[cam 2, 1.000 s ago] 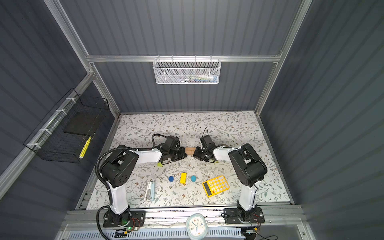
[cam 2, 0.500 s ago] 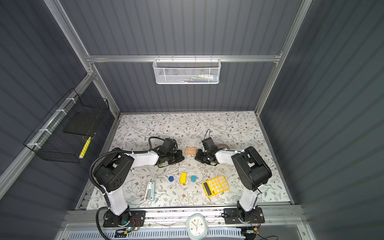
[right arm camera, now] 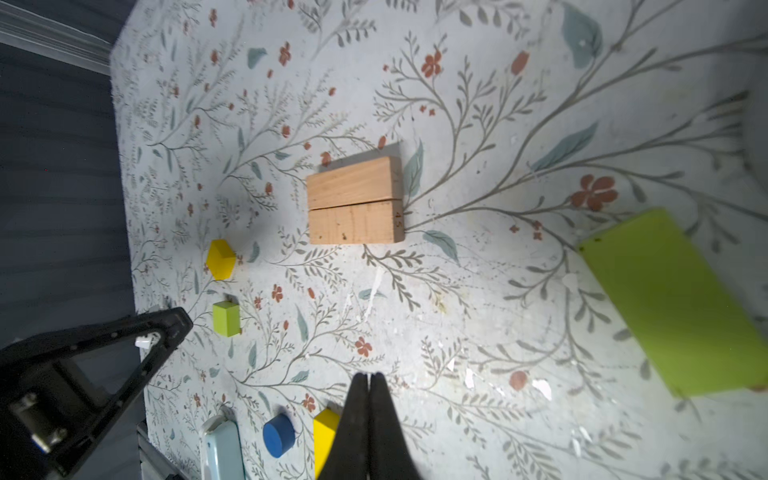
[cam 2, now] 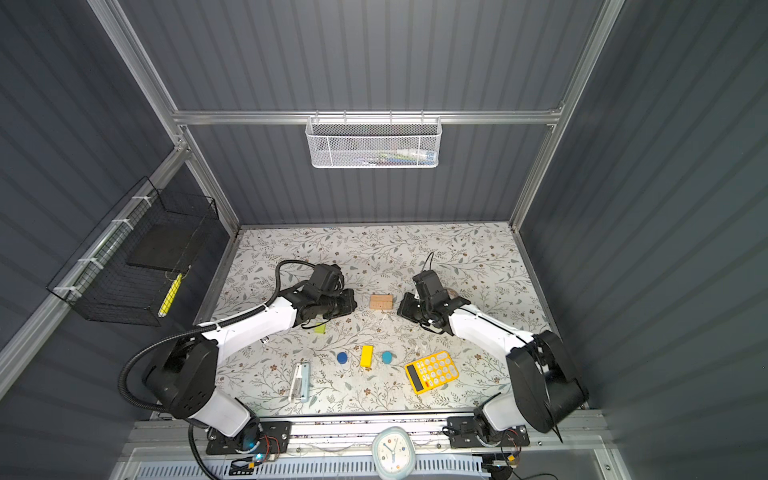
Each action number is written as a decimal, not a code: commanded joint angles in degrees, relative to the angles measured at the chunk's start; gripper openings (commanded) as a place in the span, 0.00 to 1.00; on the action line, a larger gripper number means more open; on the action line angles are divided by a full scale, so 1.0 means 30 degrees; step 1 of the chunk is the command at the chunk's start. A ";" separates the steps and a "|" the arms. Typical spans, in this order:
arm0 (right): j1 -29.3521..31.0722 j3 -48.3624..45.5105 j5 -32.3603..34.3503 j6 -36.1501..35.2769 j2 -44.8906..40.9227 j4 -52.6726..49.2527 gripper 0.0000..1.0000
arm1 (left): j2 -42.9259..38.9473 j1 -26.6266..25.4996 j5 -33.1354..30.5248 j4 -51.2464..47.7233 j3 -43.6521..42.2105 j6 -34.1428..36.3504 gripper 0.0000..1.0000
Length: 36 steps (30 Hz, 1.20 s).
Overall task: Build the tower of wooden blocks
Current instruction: 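Raise both grippers away from the aligned wooden bars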
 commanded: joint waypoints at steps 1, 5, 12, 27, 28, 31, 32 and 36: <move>0.0158 0.0147 0.1314 0.0029 -0.1660 -0.2566 0.00 | -0.1127 0.0071 -0.1476 -0.3996 0.1634 0.1660 0.00; 0.0199 0.0442 0.2069 0.0081 -0.3154 -0.4023 0.00 | -0.1762 0.0070 -0.2696 -0.6475 0.2867 0.2497 0.02; 0.0184 0.1229 0.2934 0.0115 -0.4126 -0.6663 0.02 | -0.1399 0.0070 -0.4238 -0.9484 0.4621 0.4023 0.14; 0.0138 0.3487 0.3708 0.0010 -0.2480 -0.9710 0.45 | 0.1893 0.0101 -0.4344 -1.1056 0.7230 0.6443 0.44; 0.0132 0.3753 0.3782 -0.0052 -0.2227 -0.9880 0.50 | 0.2180 0.0101 -0.4353 -1.1246 0.7573 0.6620 0.46; -0.0048 0.4430 0.3738 -0.0235 -0.1439 -1.0048 0.64 | 0.2939 0.0161 -0.4308 -1.1544 0.8275 0.6982 0.53; -0.0153 0.4590 0.3639 -0.0237 -0.1161 -1.0095 0.68 | 0.3212 0.0172 -0.4124 -1.1575 0.8504 0.6971 0.57; -0.0710 0.5497 0.2923 -0.0549 0.0217 -1.0220 0.82 | 0.4623 0.0216 -0.3035 -1.1855 0.9730 0.7264 0.71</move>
